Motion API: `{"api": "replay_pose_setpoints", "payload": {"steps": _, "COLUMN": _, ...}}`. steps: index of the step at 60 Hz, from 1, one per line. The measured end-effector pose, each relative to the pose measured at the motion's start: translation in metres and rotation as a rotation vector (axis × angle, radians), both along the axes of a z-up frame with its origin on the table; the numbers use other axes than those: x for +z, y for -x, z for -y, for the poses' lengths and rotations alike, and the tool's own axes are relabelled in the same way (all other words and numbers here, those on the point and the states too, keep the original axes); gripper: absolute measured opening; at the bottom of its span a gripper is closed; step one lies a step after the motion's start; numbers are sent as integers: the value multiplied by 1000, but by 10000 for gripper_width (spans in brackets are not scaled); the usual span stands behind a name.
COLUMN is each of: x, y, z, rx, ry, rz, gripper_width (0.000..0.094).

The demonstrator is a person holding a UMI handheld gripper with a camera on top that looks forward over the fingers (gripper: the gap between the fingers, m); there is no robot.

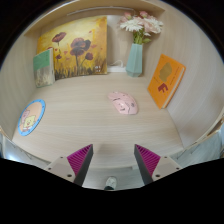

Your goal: Arrange mouse

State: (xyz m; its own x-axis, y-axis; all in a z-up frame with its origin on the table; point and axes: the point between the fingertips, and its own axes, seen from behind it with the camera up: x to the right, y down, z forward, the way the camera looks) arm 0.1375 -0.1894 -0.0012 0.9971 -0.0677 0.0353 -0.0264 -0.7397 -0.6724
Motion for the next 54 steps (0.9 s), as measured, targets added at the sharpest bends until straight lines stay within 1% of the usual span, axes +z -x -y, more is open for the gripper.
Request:
{"api": "replay_pose_setpoints", "payload": {"steps": 4, "x": -5, "y": -17, "z": -21, "rx": -15, "ry": -7, "rz": -2, "gripper_width": 823}}
{"api": "replay_pose_setpoints", "payload": {"steps": 8, "x": -8, "y": -28, "z": -44, "rx": -14, "ry": -14, "rz": -2, "gripper_width": 825}}
{"api": "replay_pose_setpoints", "payload": {"steps": 26, "x": -12, "y": -49, "z": -139, "rx": 46, "ry": -40, "rz": -22, "gripper_width": 832}}
{"api": "replay_pose_setpoints", "payload": {"steps": 34, "x": -10, "y": -56, "z": -167, "rx": 37, "ry": -42, "rz": -34, "gripper_width": 837}}
{"api": "replay_pose_setpoints", "payload": {"steps": 44, "x": -13, "y": -71, "z": -190, "rx": -8, "ry": -42, "rz": -47, "gripper_width": 826}}
{"api": "replay_pose_setpoints", "payload": {"steps": 48, "x": -12, "y": -77, "z": -196, "rx": -27, "ry": -40, "rz": -50, "gripper_width": 765}}
{"api": "replay_pose_setpoints", "payload": {"steps": 51, "x": -13, "y": -79, "z": -199, "rx": -37, "ry": -34, "rz": -49, "gripper_width": 663}}
{"api": "replay_pose_setpoints", "payload": {"steps": 54, "x": -13, "y": -81, "z": -200, "rx": -52, "ry": -28, "rz": -48, "gripper_width": 587}}
